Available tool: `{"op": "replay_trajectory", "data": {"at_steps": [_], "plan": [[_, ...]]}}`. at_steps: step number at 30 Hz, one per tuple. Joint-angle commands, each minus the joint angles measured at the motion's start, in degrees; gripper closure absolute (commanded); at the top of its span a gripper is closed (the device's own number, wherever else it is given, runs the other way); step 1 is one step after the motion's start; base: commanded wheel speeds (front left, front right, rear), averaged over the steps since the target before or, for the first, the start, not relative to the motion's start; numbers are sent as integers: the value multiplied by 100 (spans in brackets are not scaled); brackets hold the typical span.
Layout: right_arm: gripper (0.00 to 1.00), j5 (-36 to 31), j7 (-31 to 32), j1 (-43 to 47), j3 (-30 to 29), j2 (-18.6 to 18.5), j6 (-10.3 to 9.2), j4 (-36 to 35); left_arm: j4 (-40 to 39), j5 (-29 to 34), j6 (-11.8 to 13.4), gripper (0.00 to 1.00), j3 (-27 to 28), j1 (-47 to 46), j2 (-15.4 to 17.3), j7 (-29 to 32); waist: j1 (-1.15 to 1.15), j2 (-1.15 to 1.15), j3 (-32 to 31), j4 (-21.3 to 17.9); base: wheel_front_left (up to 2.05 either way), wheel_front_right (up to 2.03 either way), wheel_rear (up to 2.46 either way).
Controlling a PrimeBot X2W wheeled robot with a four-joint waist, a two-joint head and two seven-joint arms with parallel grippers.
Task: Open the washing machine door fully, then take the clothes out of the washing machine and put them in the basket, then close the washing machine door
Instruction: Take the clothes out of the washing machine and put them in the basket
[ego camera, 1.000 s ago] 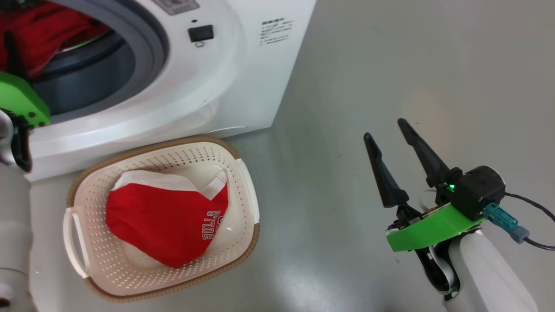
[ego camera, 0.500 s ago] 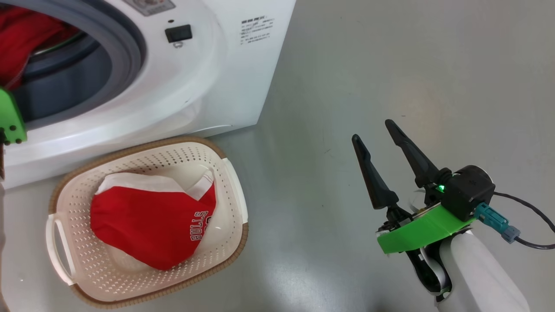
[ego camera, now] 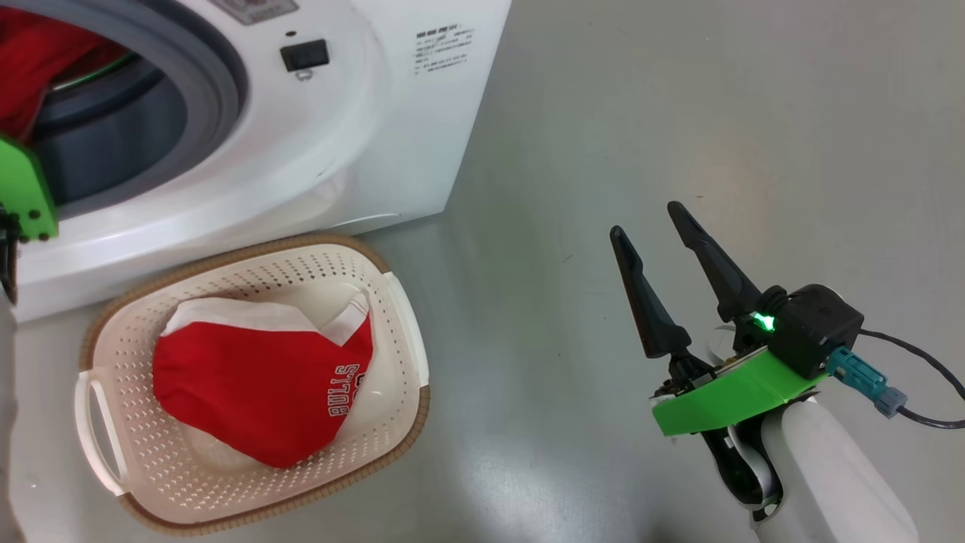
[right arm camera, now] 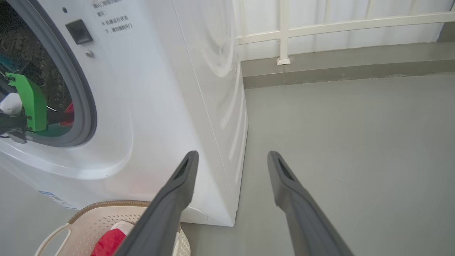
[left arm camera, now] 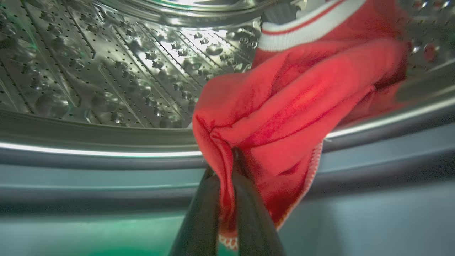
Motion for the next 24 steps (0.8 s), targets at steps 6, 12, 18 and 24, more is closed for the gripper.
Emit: {"op": "replay_trajectory", "data": {"at_steps": [6,12,18,24], "plan": [[0,18,-37,-10,80,23,36,-132,-283,-564,-228,100,432,159,90,-761,0,0,-30,60,0,0,0],[0,-5,-37,6,63,16,36,-112,-496,-838,-434,100,587,349,5,-1374,0,0,-107,140,0,0,0],[0,-21,-37,54,17,-23,36,-94,-892,-1056,-602,100,688,693,-155,-1595,0,0,-256,258,0,0,0],[0,-21,-37,79,21,-62,36,-74,-1824,-1240,-716,100,853,1198,-300,-1619,0,0,-419,385,0,0,0]]}}
